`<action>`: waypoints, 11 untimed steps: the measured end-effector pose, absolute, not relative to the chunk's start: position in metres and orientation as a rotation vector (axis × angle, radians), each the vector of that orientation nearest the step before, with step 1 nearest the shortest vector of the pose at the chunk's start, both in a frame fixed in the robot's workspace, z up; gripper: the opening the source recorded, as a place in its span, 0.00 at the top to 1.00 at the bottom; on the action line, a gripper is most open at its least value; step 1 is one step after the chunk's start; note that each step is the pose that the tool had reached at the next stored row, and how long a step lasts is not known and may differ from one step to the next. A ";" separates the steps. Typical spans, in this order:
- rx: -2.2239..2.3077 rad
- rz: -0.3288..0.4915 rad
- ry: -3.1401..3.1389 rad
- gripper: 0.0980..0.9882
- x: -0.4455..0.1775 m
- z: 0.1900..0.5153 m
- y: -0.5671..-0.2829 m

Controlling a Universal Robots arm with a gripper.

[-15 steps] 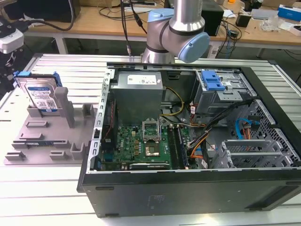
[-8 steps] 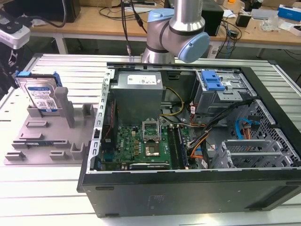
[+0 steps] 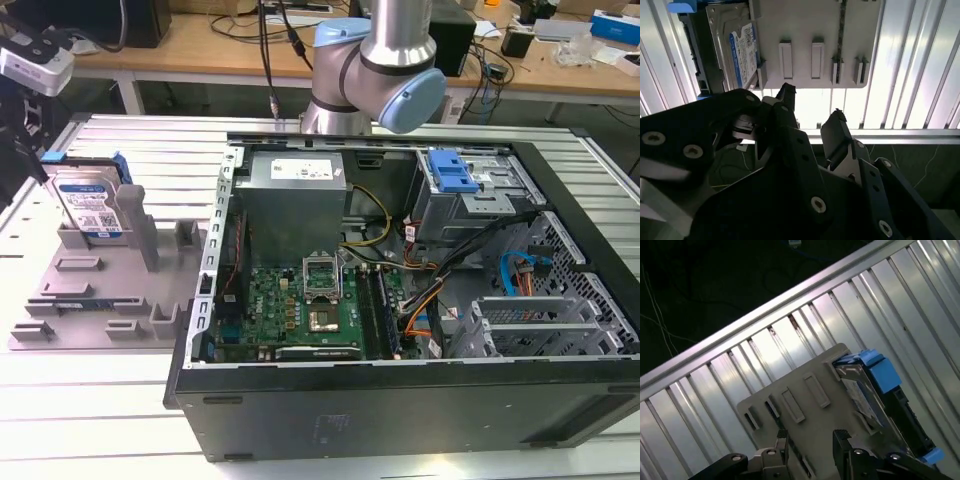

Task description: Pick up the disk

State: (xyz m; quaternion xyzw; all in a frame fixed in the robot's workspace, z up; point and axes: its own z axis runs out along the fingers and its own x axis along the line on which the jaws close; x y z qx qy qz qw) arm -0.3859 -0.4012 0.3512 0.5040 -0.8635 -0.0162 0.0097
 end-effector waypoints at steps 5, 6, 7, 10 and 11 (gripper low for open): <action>1.726 -0.040 -2.609 0.57 -0.386 0.351 -0.401; 1.741 -0.035 -2.605 0.57 -0.386 0.351 -0.401; 1.767 -0.029 -2.595 0.57 -0.386 0.351 -0.401; 1.835 -0.028 -2.547 0.57 -0.386 0.350 -0.401; 1.864 -0.027 -2.526 0.57 -0.386 0.350 -0.401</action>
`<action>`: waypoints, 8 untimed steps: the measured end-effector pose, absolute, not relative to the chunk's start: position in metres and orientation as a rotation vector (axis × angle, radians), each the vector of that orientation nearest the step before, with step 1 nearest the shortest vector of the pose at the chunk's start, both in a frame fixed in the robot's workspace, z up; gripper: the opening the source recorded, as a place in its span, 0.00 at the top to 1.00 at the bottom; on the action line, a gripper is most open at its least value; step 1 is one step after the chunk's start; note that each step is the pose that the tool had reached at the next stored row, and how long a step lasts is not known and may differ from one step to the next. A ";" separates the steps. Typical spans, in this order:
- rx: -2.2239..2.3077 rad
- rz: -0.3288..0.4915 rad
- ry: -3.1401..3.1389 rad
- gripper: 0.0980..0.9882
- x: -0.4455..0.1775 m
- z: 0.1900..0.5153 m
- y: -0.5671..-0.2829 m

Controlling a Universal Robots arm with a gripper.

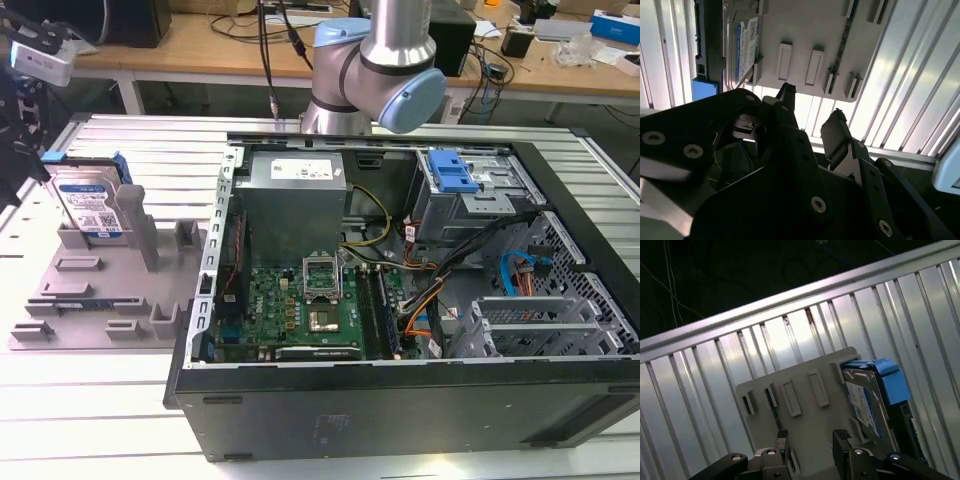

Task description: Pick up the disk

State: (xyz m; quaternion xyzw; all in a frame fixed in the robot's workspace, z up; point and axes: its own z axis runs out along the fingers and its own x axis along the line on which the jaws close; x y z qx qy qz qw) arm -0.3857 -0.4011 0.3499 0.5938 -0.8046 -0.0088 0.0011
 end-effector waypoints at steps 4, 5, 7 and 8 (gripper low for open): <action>1.967 -0.027 -2.445 0.57 -0.386 0.349 -0.401; 1.988 -0.027 -2.428 0.57 -0.386 0.349 -0.401; 2.066 -0.027 -2.362 0.57 -0.386 0.348 -0.401; 2.087 -0.027 -2.342 0.57 -0.386 0.348 -0.401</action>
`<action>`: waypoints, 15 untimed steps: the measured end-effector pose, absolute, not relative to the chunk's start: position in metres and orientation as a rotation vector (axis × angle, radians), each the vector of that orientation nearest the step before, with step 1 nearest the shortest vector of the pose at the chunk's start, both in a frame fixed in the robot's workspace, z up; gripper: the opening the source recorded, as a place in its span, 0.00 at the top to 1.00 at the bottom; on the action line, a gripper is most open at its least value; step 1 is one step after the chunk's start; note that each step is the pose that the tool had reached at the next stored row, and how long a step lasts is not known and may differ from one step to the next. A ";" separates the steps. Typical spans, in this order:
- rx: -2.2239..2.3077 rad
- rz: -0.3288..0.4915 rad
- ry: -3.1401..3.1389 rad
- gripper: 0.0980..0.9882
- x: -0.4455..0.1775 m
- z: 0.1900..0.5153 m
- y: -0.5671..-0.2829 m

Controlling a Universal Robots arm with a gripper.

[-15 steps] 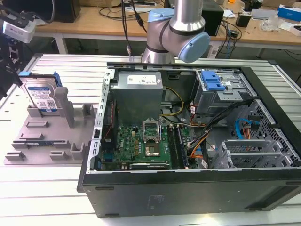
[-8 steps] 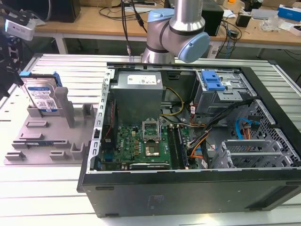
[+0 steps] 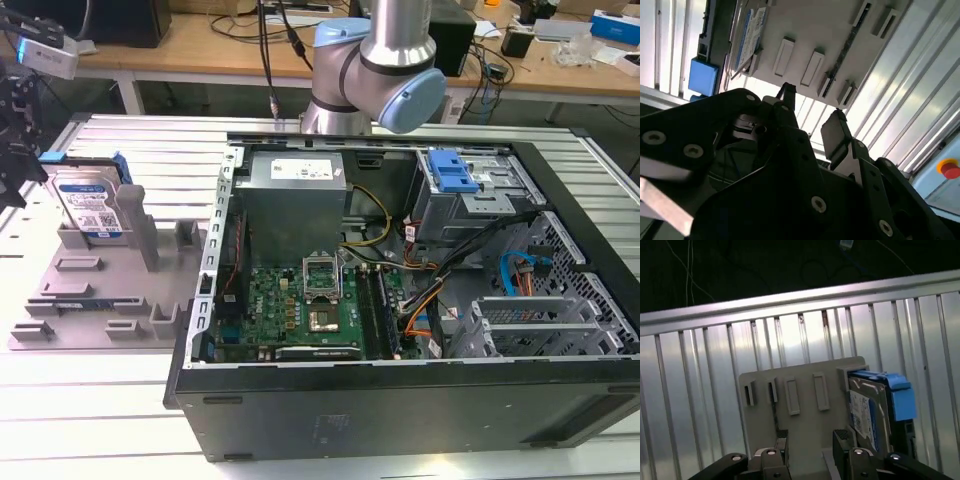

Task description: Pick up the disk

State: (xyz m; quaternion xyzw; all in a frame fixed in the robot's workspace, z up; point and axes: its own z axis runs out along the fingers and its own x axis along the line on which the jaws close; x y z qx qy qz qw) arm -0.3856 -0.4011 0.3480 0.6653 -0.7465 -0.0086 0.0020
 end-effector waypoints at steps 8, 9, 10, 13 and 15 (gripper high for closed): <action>2.258 -0.027 -2.176 0.57 -0.382 0.347 -0.401; 2.258 -0.027 -2.176 0.57 -0.382 0.347 -0.401; 2.258 -0.027 -2.176 0.57 -0.382 0.347 -0.401; 2.257 -0.027 -2.177 0.57 -0.382 0.347 -0.399; 2.249 -0.027 -2.185 0.57 -0.383 0.347 -0.395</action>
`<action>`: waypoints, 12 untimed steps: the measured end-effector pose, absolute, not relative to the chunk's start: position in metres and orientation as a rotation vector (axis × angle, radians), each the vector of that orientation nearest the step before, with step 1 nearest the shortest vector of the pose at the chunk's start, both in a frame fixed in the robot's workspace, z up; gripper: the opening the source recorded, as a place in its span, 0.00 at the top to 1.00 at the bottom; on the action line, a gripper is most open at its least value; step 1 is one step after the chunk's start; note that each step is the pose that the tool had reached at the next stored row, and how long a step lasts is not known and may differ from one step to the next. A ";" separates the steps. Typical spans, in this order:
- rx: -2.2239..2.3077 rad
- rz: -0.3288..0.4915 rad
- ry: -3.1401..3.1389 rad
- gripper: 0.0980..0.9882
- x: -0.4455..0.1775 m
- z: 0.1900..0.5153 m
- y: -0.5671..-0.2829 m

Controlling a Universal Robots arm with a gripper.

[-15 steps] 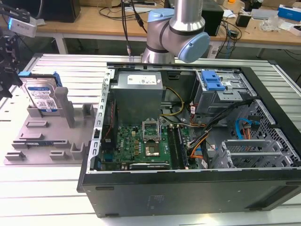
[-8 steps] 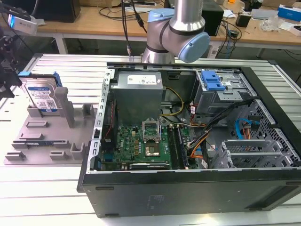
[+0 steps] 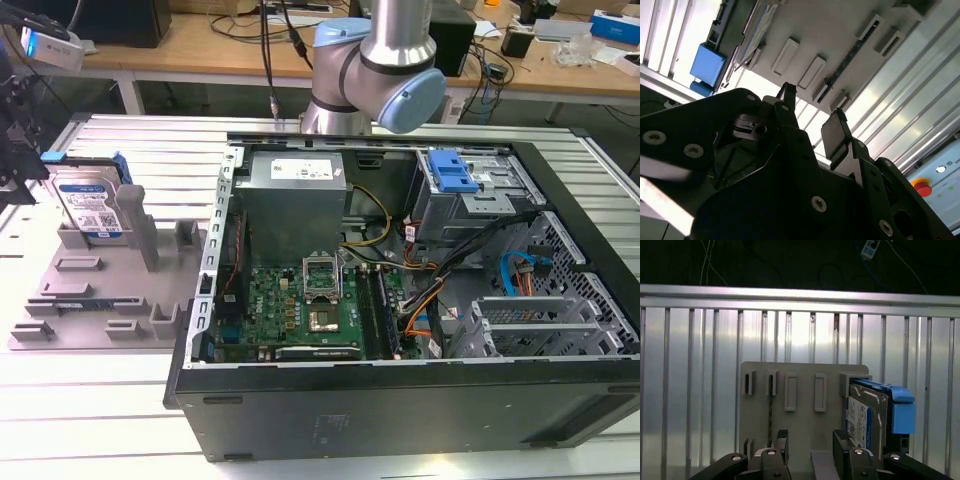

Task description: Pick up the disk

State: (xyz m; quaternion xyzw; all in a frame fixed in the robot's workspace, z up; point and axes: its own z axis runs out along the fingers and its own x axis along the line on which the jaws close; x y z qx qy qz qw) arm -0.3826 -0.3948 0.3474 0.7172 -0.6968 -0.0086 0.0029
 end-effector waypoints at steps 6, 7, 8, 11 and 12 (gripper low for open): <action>2.215 -0.027 -2.220 0.57 -0.386 0.347 -0.389; 2.208 -0.027 -2.227 0.57 -0.387 0.347 -0.388; 2.198 -0.027 -2.237 0.57 -0.388 0.347 -0.388; 2.191 -0.027 -2.244 0.57 -0.390 0.347 -0.380; 2.191 -0.027 -2.244 0.57 -0.390 0.347 -0.371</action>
